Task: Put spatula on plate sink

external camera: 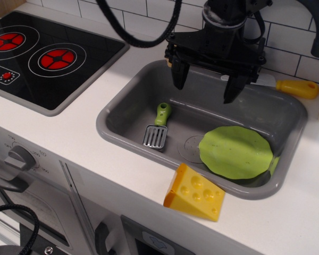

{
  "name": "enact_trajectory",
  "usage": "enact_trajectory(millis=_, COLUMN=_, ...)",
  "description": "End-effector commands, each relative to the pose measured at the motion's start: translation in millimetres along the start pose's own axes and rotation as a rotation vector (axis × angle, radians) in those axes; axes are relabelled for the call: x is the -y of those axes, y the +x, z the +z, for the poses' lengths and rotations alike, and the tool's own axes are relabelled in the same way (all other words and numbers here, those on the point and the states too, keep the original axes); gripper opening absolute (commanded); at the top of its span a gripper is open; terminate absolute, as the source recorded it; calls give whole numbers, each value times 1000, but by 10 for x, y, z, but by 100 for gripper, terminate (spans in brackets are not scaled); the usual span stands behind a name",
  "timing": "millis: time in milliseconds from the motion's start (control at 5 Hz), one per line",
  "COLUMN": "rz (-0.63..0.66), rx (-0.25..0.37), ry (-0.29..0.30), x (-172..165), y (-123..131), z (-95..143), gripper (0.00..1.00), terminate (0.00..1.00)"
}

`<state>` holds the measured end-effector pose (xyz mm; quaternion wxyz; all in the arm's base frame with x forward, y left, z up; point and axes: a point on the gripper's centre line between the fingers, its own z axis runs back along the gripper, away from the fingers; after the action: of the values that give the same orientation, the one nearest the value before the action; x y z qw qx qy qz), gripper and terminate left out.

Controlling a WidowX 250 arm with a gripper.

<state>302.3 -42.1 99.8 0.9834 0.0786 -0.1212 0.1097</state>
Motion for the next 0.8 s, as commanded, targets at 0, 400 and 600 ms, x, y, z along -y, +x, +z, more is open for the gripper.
enact_trajectory(millis=0, rz=0, rx=0, ry=0, x=0, y=0, z=0, gripper=100, terminate=0)
enact_trajectory(millis=400, rz=56, rx=5, ry=-37, x=-369, y=124, z=-256, gripper=100, terminate=0)
enact_trajectory(millis=600, rz=45, rx=36, ry=-17, x=-611, y=180, z=-446, gripper=100, terminate=0)
